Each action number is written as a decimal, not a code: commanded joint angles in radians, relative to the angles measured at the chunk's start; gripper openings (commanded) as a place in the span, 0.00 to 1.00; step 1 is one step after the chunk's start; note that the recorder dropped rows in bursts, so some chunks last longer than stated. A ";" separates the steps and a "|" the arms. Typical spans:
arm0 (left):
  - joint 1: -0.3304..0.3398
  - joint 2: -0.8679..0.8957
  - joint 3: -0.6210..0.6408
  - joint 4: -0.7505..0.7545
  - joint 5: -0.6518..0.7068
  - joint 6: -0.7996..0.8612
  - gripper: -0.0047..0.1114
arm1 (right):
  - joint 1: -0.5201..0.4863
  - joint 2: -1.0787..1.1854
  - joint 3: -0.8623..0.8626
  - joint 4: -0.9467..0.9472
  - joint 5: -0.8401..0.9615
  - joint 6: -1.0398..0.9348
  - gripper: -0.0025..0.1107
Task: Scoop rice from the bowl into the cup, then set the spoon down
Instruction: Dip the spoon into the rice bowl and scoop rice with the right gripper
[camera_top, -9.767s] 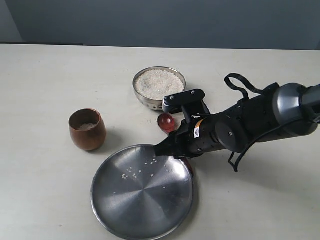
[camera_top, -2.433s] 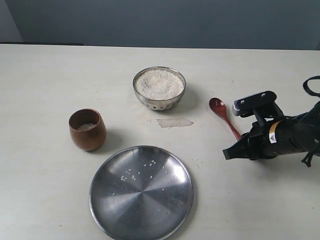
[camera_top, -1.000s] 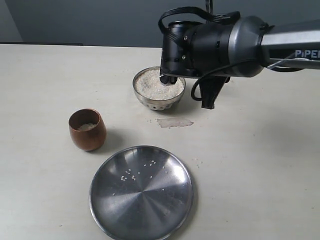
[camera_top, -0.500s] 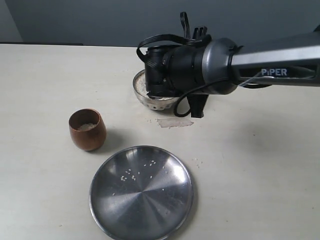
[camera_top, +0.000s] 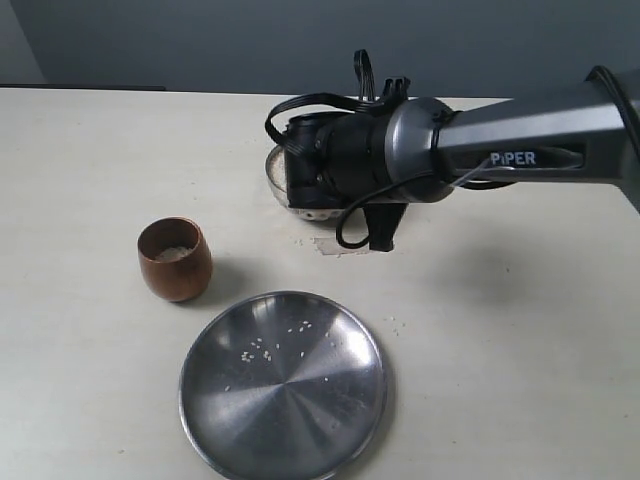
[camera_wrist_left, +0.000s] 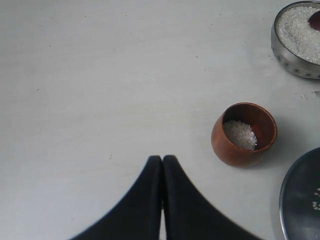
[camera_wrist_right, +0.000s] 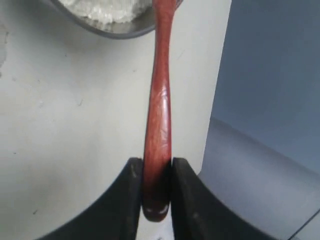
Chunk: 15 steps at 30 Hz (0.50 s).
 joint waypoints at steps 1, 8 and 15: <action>-0.001 0.001 -0.007 0.004 -0.003 -0.001 0.04 | 0.001 0.002 -0.005 0.073 -0.035 0.016 0.02; -0.001 0.001 -0.007 0.004 -0.003 -0.001 0.04 | 0.001 0.002 -0.005 0.125 -0.073 0.116 0.02; -0.001 0.001 -0.007 0.004 -0.003 -0.001 0.04 | 0.001 0.002 -0.005 0.183 -0.101 0.219 0.02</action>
